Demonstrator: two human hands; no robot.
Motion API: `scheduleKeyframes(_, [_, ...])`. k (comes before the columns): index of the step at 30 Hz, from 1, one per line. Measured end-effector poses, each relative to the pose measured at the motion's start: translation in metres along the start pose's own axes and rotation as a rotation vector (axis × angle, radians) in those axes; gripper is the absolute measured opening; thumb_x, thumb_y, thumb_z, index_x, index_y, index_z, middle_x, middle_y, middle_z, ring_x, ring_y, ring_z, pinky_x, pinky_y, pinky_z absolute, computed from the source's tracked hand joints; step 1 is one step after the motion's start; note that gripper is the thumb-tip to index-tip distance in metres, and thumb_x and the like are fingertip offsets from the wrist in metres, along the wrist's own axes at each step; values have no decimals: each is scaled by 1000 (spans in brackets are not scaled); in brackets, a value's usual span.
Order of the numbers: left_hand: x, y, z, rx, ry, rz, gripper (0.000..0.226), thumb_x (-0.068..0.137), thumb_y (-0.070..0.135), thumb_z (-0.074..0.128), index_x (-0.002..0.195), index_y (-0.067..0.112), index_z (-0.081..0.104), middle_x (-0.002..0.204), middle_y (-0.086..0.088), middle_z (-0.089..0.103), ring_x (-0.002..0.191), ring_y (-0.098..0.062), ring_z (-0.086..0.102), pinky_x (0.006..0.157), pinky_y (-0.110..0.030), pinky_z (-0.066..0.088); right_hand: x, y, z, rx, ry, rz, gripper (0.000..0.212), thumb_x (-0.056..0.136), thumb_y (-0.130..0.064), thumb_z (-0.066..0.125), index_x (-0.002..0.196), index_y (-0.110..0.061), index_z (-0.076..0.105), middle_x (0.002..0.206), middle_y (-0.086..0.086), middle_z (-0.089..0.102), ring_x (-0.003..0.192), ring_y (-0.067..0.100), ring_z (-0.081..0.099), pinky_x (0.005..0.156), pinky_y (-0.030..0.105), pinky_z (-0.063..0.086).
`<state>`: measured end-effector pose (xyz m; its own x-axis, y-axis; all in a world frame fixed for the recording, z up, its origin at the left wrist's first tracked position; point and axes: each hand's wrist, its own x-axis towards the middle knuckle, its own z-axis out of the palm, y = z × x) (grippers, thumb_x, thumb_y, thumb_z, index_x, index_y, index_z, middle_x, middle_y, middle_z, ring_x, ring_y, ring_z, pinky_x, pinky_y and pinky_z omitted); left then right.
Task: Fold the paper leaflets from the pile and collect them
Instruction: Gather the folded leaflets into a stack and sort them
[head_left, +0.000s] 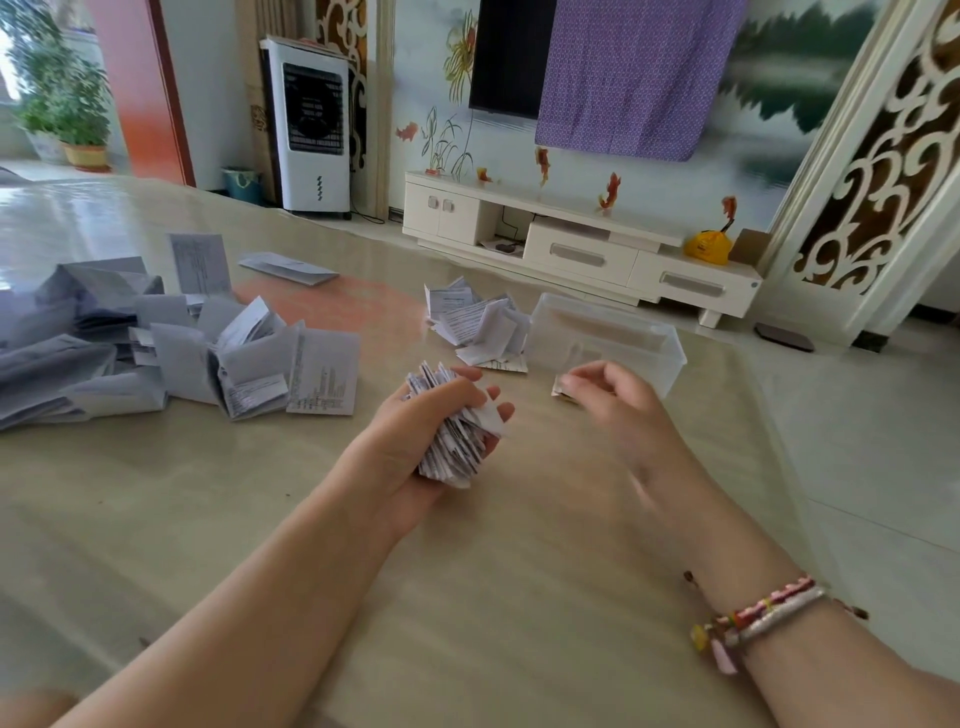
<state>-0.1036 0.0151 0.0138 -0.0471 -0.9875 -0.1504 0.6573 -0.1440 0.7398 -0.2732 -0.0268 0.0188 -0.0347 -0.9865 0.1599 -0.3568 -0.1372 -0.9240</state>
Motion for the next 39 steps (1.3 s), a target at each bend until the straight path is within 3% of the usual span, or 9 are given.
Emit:
scheduleKeyframes(11, [5, 1, -5, 12, 84, -20, 20, 88, -1, 58, 104, 10, 61, 96, -11, 64, 82, -19, 68, 62, -29, 54, 54, 17, -11, -47, -3, 248, 17, 85, -29, 59, 96, -21, 70, 101, -3, 61, 81, 7, 49, 62, 25, 32])
scheduleKeyframes(15, [5, 4, -7, -19, 97, -33, 25, 87, -1, 59, 109, 9, 61, 99, -11, 64, 82, -18, 68, 63, -28, 54, 86, 50, -7, -75, 19, 340, 66, 38, -55, 60, 96, -26, 74, 118, 10, 60, 114, 28, 52, 95, 41, 47])
scheduleKeyframes(18, [5, 4, -9, -28, 90, -39, 27, 87, -1, 59, 112, 8, 61, 97, -11, 65, 82, -17, 69, 63, -29, 53, 71, 37, -2, -59, 29, 301, 58, 46, -51, 63, 97, -25, 74, 122, 7, 59, 115, 24, 51, 101, 39, 42])
scheduleKeyframes(20, [5, 4, -10, -29, 87, -30, 23, 87, -1, 59, 107, 9, 61, 94, -10, 65, 80, -17, 69, 64, -29, 53, 56, 19, 1, 31, 26, 226, 23, 77, -25, 61, 94, -19, 75, 117, 3, 63, 107, 13, 51, 96, 27, 37])
scheduleKeyframes(22, [5, 5, -11, -30, 86, -9, 18, 87, -1, 59, 100, 11, 60, 89, -10, 62, 75, -16, 68, 64, -30, 50, 47, 13, 0, 147, -44, 164, 34, 86, 6, 46, 90, -15, 72, 112, 3, 67, 100, 9, 54, 89, 23, 35])
scheduleKeyframes(24, [6, 5, -11, -24, 98, 26, 16, 87, -1, 60, 96, 11, 58, 84, -10, 59, 72, -17, 65, 62, -30, 48, 38, 12, 1, 239, -136, 132, 43, 82, 18, 44, 93, -13, 71, 106, 3, 69, 101, 12, 56, 79, 22, 36])
scheduleKeyframes(30, [8, 6, -17, -68, 127, 63, 14, 87, 4, 64, 96, 11, 56, 80, -8, 58, 71, -17, 63, 63, -30, 49, 12, -3, 18, 327, -195, 121, 29, 72, -8, 77, 100, -11, 69, 89, 0, 67, 81, 7, 58, 71, 22, 33])
scheduleKeyframes(34, [7, 6, -17, -61, 119, 60, 16, 84, 8, 69, 94, 12, 58, 80, -7, 60, 72, -16, 64, 68, -30, 50, 2, -15, 25, 462, -167, 104, 34, 61, -25, 77, 89, -8, 71, 80, 5, 72, 82, 19, 56, 61, 19, 36])
scheduleKeyframes(39, [3, 11, -17, -1, -25, 139, 49, 82, 23, 73, 121, -3, 58, 88, -11, 60, 73, -16, 58, 65, -26, 47, -10, -24, 35, 495, -428, 174, 20, 69, -17, 72, 86, -7, 68, 68, -2, 65, 59, 6, 54, 51, 17, 32])
